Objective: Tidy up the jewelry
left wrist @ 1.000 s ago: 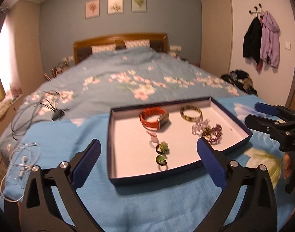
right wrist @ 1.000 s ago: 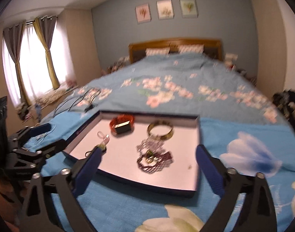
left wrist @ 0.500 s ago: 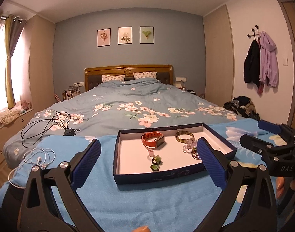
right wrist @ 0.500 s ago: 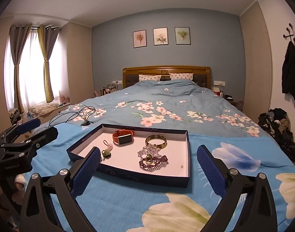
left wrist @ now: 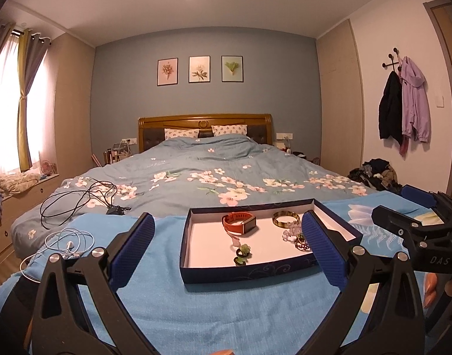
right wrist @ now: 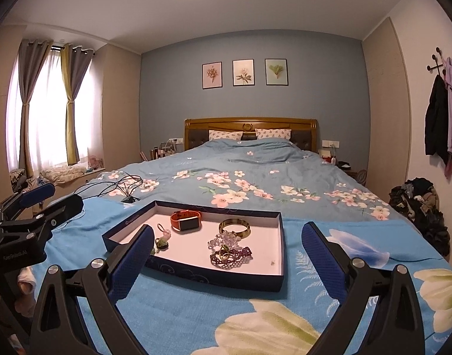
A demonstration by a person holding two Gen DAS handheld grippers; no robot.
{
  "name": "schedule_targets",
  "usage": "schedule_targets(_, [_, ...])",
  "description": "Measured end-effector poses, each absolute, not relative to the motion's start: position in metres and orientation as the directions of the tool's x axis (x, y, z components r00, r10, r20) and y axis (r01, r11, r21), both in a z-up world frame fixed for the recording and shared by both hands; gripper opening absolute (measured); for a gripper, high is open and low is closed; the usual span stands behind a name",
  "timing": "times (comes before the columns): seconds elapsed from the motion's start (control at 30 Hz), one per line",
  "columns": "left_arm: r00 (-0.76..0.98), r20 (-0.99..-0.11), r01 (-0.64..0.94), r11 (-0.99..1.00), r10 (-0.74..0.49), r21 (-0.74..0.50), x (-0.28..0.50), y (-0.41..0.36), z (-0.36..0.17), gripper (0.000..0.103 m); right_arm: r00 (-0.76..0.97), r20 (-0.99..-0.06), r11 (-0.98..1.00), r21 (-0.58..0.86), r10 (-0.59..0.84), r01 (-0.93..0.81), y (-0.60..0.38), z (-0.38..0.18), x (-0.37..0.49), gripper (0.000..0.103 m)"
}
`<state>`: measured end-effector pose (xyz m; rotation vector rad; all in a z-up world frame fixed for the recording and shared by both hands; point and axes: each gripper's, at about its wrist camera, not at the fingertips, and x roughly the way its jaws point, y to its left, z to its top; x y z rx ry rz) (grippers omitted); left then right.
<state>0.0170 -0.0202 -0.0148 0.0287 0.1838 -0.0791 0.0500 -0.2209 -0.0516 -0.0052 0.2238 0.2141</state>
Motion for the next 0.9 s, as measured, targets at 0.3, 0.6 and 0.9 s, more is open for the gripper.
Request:
schedule_targets(0.3, [0.982, -0.179, 0.067, 0.997, -0.061, 0.025, 0.0161, -0.0191, -0.014, 0.097, 0.951, -0.222, 0.977, 0.018, 0.213, -0.215, -0.2196, -0.0519, 0.0498, 0.096])
schedule_targets(0.6, [0.985, -0.166, 0.053, 0.998, -0.048, 0.024, 0.0127, -0.018, -0.0125, 0.097, 0.953, -0.218, 0.977, 0.015, 0.212, -0.214, -0.2198, -0.0513, 0.05, 0.096])
schedule_targets(0.9, [0.986, -0.162, 0.043, 0.999, -0.039, 0.022, 0.0089, -0.0182, -0.0112, 0.097, 0.953, -0.218, 0.977, 0.017, 0.211, -0.213, -0.2196, -0.0515, 0.0501, 0.096])
